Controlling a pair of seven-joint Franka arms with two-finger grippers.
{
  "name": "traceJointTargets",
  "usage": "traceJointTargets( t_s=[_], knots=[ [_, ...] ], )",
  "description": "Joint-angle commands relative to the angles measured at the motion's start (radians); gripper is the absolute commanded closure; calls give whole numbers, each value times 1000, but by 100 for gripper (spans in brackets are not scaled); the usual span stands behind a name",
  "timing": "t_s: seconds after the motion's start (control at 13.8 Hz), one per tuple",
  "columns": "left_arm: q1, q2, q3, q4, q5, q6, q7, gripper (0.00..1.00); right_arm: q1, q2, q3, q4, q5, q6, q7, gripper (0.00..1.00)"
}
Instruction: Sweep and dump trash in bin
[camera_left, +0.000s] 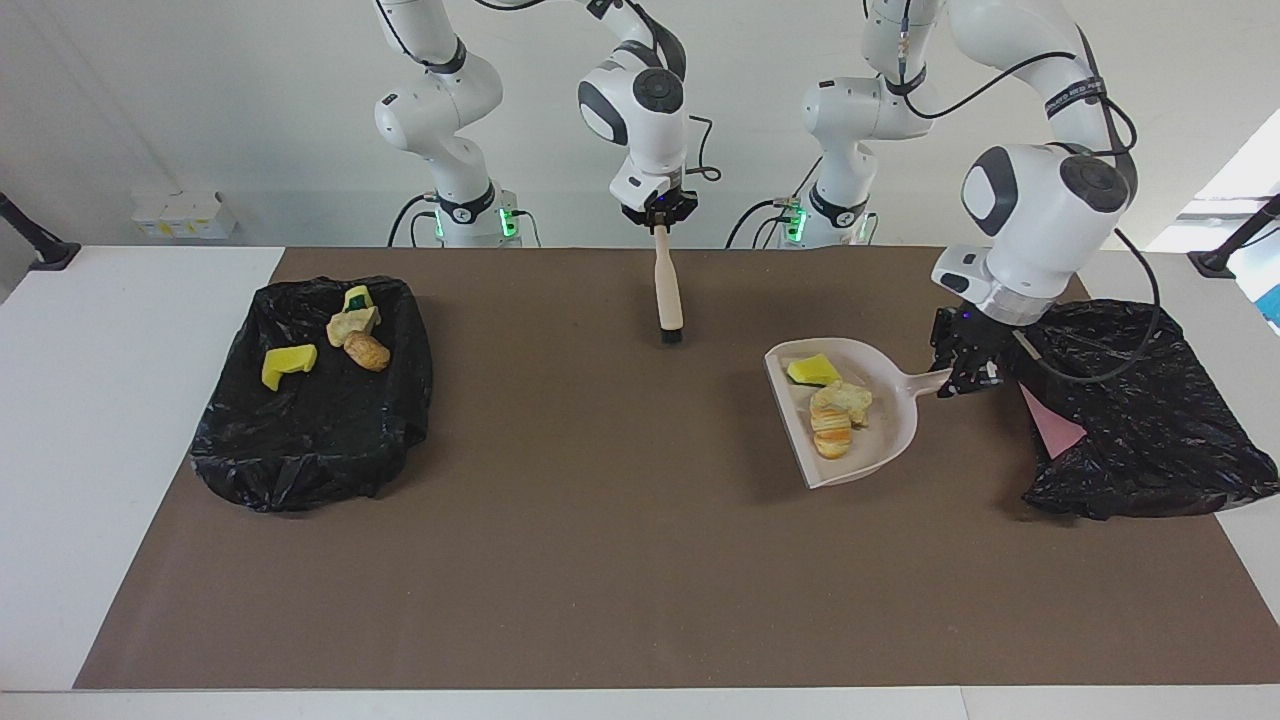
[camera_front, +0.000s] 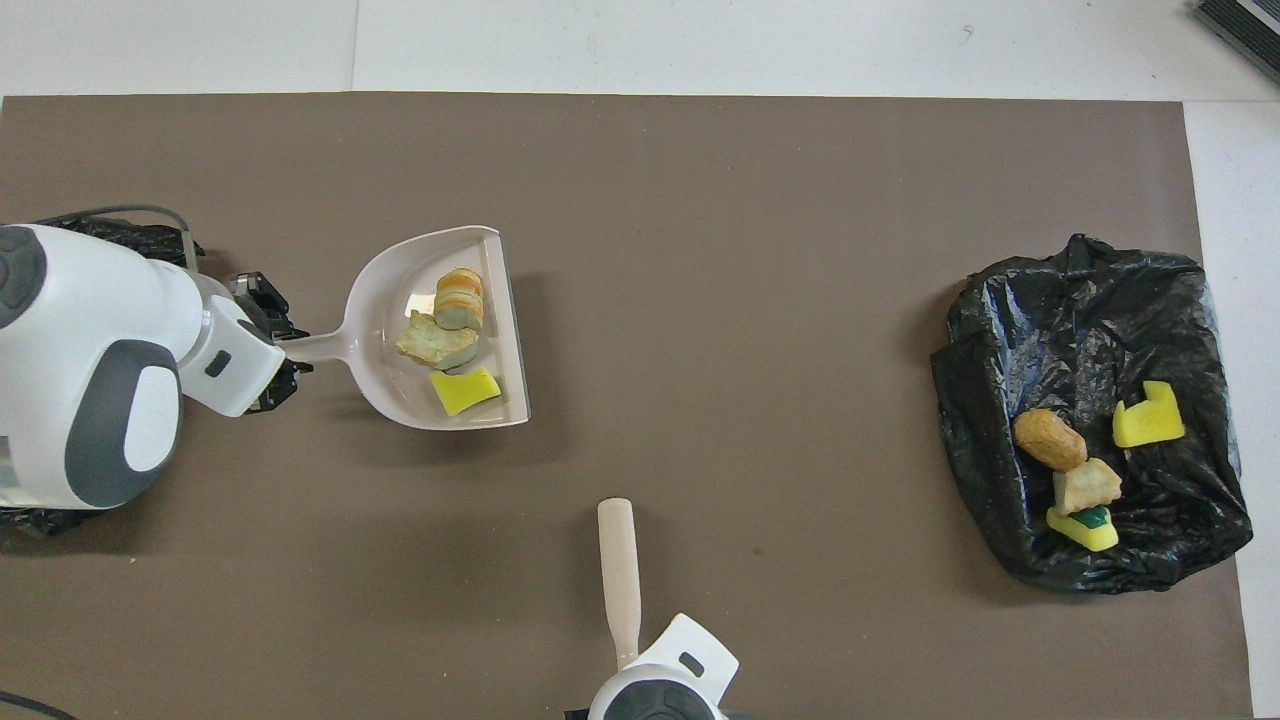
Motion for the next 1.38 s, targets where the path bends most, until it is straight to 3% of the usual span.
traceJointTargets(
  t_s=[0.0,0.36,0.44,0.51,0.65,1.02,1.23,1.31],
  knots=[
    [86,31,-7,95,-38,-88,158,100,39,45,-1,-9,-20,73,58,100],
    [261,58,-6,169,-28,-177,427,100,56,53,0,-57,-20,161,59,98],
    [307,78,-7,207,-28,-194,471,100,56,53,-1,-57,-20,159,50,93],
    [344,90,-7,250,-22,-226,501,100,56,56,-1,-57,-20,159,47,78],
    [424,133,-7,330,-10,-246,532,100,53,57,-1,-54,-20,159,47,67],
    [536,210,-6,473,87,-227,605,100,45,66,-3,-48,-21,165,53,56],
    [565,236,-7,526,160,-172,590,100,-8,59,-7,-16,-23,164,47,36],
    [564,236,-7,526,195,-142,582,100,-23,54,-9,-8,-36,164,45,33]
  ],
)
